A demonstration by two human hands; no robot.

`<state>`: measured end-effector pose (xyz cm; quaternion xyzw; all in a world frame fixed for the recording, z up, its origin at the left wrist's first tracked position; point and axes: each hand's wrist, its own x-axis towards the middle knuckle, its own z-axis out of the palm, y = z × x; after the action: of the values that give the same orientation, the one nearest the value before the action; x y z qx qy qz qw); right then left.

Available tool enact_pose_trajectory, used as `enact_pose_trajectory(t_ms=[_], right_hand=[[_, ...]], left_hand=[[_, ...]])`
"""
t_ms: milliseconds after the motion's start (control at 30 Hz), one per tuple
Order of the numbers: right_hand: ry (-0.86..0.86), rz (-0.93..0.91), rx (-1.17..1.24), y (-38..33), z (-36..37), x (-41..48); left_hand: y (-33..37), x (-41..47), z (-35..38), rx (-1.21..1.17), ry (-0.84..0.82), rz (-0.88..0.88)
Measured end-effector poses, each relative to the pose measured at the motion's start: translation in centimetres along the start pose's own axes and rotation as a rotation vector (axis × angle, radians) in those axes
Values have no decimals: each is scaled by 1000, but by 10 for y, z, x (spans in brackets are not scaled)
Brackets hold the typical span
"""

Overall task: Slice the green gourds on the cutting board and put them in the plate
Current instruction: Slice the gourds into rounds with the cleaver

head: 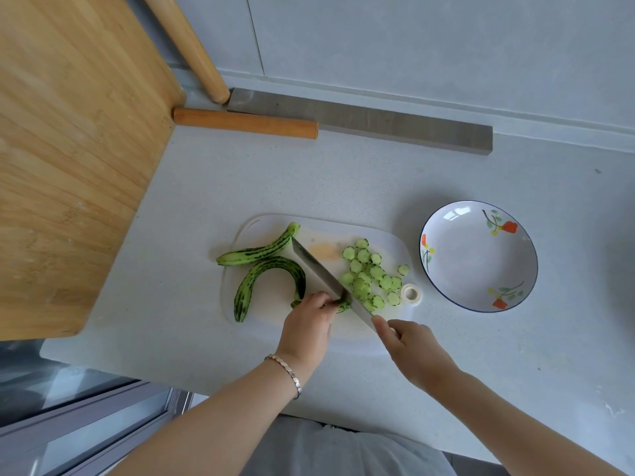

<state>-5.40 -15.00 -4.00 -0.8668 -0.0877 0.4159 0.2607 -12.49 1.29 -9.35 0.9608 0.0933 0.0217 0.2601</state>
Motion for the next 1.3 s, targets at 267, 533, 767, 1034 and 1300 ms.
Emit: enact_pose_trajectory(t_ms=[267, 533, 767, 1034, 1300], right_hand=[[-20, 80, 272, 7, 0, 6], [-24, 26, 228, 3, -9, -1], [-40, 31, 128, 1, -1, 3], [6, 54, 185, 4, 8, 6], [-15, 11, 200, 0, -6, -3]], left_hand=[[-4, -1, -3, 68, 34, 5], [-1, 3, -5, 87, 15, 18], [-2, 3, -4, 99, -3, 8], [-1, 4, -4, 70, 0, -14], [-1, 7, -5, 79, -13, 17]])
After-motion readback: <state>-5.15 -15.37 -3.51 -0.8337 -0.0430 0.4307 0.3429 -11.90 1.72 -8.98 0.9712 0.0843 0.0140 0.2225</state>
